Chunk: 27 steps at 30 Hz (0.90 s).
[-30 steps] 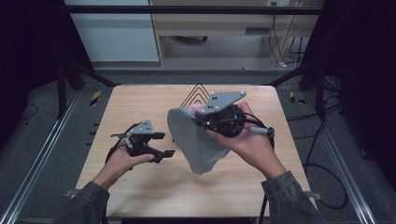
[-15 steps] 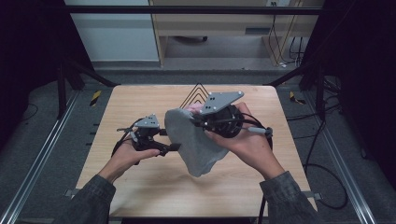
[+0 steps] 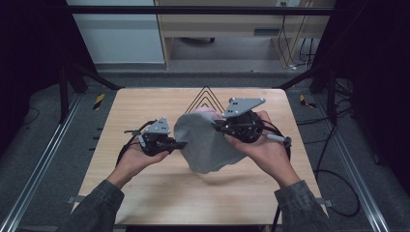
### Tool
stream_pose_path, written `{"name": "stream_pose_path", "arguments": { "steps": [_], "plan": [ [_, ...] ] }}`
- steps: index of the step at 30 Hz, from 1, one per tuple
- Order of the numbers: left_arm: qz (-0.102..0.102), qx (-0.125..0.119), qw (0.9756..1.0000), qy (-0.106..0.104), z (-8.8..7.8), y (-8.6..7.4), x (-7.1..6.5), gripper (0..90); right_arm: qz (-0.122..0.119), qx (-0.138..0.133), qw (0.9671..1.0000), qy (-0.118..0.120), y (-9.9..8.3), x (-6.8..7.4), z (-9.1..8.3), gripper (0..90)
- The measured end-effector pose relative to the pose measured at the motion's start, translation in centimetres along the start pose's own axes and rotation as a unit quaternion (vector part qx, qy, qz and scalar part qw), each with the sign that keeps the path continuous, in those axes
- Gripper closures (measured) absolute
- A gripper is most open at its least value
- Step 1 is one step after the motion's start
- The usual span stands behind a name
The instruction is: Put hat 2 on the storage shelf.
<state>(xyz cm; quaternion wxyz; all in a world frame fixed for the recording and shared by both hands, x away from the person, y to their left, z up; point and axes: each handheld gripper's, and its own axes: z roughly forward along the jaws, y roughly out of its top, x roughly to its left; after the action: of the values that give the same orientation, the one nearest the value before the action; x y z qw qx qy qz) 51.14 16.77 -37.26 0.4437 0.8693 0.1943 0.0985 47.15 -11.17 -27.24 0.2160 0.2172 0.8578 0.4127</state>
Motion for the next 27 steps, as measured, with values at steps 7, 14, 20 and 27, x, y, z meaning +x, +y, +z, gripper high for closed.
{"name": "stream_pose_path", "arguments": {
  "steps": [7, 14, 20, 27],
  "plan": [
    [0.016, 0.017, 0.9996, 0.015, -1.9, 2.8, 0.0, 85.4, 0.041, -0.024, 0.9988, -0.013, -1.2, -1.8, -1.1, 86.2],
    [0.027, 0.035, 0.9986, 0.030, -3.0, 5.4, 0.2, 85.7, 0.064, -0.041, 0.9970, -0.017, -1.2, -3.0, -2.2, 86.2],
    [0.025, 0.033, 0.9986, 0.033, -3.4, 6.3, 0.1, 85.7, 0.071, -0.046, 0.9962, -0.022, -1.0, -3.2, -2.4, 86.3],
    [0.021, 0.026, 0.9986, 0.040, -3.8, 6.3, -0.2, 85.7, 0.074, -0.051, 0.9957, -0.025, -1.1, -3.3, -2.4, 86.3]
  ]
}}
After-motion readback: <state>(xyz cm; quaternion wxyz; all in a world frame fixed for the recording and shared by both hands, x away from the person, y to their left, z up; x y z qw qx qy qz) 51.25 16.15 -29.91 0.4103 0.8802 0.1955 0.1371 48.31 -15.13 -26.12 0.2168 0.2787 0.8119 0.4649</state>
